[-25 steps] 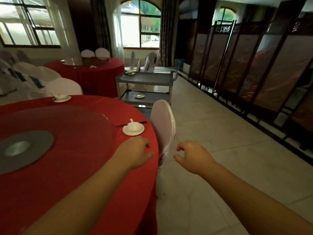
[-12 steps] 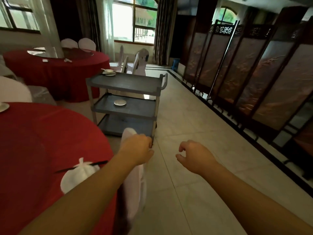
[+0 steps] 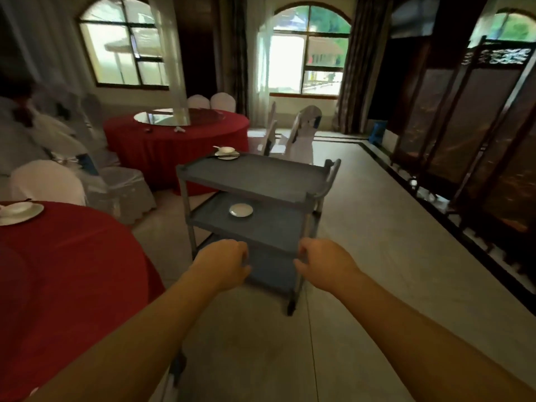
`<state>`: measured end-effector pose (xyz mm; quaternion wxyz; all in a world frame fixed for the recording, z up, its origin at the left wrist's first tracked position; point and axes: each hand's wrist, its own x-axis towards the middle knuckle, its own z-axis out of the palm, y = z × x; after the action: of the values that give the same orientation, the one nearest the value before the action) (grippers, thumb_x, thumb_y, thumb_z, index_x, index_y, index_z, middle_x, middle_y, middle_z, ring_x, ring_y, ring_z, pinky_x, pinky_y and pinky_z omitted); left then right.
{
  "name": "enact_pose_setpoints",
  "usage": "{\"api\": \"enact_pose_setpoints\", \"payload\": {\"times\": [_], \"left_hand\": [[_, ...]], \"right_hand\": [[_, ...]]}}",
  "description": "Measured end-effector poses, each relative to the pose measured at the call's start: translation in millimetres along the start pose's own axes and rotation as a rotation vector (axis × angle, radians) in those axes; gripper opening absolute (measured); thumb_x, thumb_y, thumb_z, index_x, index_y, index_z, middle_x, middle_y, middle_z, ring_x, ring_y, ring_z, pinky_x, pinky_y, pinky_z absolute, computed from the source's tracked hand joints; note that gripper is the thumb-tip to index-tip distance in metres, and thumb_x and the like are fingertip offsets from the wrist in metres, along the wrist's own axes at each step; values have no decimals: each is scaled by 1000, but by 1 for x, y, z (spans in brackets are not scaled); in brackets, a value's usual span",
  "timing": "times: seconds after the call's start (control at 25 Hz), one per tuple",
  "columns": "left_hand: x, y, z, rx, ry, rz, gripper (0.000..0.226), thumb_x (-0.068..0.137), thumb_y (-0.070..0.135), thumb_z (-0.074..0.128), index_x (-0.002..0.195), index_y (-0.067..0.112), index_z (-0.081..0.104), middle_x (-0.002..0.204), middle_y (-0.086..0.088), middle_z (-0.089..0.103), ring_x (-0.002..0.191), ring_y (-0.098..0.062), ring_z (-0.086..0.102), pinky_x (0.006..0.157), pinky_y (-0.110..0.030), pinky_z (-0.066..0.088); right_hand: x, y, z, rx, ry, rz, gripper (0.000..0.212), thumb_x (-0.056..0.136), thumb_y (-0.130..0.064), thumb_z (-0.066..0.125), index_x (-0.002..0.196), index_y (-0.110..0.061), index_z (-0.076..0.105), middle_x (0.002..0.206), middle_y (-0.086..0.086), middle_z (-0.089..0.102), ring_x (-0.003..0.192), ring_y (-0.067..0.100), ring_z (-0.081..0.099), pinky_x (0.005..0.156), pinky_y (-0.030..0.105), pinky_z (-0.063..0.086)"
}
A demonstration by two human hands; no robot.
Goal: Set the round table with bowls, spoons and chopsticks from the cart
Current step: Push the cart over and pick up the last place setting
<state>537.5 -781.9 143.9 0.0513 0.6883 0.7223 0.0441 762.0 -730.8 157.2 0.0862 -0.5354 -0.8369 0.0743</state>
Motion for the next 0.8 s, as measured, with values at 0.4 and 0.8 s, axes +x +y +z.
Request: {"api": "enact_pose_setpoints", "payload": {"times": [0.4, 0.8], "left_hand": [[267, -87, -23, -92, 19, -332, 24, 90, 47, 60, 101, 27, 64, 96, 4, 65, 87, -15, 62, 81, -36, 57], [561, -264, -36, -179, -42, -366, 29, 91, 47, 61, 107, 24, 68, 106, 0, 71, 94, -18, 66, 85, -38, 58]], "right_hand": [[338, 9, 12, 5, -96, -287, 25, 90, -39, 61, 104, -20, 66, 102, 4, 70, 94, 25, 66, 83, 42, 56], [677, -30, 77, 139, -141, -197, 28, 92, -39, 63, 110, -18, 66, 107, 5, 71, 100, 25, 66, 86, 39, 56]]}}
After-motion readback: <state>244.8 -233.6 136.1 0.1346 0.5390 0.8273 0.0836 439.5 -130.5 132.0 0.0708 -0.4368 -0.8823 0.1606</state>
